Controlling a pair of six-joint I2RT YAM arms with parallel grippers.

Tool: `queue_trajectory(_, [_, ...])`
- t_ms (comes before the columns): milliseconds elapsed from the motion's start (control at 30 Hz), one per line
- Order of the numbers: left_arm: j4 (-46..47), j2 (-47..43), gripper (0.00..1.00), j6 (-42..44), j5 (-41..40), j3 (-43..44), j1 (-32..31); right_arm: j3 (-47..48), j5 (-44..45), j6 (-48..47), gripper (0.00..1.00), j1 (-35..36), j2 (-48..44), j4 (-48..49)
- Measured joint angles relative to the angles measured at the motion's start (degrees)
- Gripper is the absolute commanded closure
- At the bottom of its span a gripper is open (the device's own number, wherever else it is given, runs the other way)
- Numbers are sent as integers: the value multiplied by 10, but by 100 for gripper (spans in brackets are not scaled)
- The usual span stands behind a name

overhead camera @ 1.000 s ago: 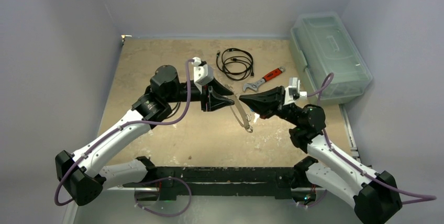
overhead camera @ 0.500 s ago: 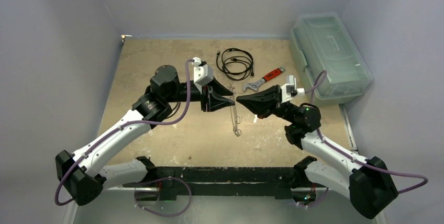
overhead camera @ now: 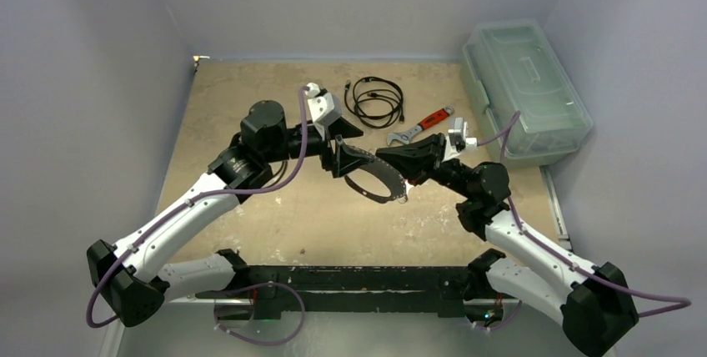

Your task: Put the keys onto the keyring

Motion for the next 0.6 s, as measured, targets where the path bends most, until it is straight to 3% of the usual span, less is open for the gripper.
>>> queue_trajectory(367, [-105,-5,34,1,-166,67,0,10,91,-75,100,1,-38,-121])
queue_trajectory(600, [-145,-27,37,53,-137,65,0,15,86,-112,100,1,-57,-167])
